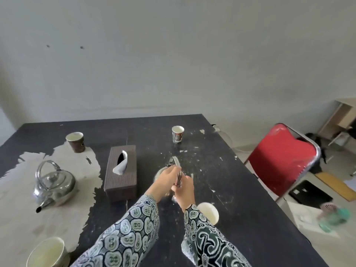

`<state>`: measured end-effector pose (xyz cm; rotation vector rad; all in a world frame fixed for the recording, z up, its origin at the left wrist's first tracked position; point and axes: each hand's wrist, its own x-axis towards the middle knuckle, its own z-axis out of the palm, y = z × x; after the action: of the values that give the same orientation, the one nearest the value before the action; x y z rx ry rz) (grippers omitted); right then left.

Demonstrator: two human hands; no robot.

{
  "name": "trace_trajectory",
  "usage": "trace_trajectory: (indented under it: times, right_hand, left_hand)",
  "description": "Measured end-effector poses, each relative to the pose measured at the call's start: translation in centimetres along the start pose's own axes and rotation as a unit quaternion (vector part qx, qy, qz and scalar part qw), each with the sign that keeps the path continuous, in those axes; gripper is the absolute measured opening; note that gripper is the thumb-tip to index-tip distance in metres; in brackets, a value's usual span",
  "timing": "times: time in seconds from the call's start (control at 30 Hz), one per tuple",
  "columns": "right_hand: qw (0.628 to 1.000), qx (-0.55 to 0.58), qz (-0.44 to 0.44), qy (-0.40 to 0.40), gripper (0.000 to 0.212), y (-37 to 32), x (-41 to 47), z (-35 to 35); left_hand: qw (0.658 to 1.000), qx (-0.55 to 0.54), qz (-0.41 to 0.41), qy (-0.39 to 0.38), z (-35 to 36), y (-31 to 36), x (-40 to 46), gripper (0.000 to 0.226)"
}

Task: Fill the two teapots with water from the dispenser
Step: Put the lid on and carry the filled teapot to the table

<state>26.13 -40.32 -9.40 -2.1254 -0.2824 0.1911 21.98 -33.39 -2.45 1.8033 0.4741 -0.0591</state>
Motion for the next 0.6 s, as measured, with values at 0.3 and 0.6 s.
trace_trajectory:
  times: [0.3,0.6]
  right_hand:
    - [0.999,0.003,0.032,0.020,0.027,2.0,8.8,-1.1]
    - [0.998,-0.032,0.031,0.046,0.020,4.3,12.5,0.0]
  left_hand:
    - [0.950,0.293,0.050,-0.094,2.0,-4.1,6.5,0.065]
    - [0.896,0.436,0.046,-0.070,3.4,-6.2,11.0,0.071]
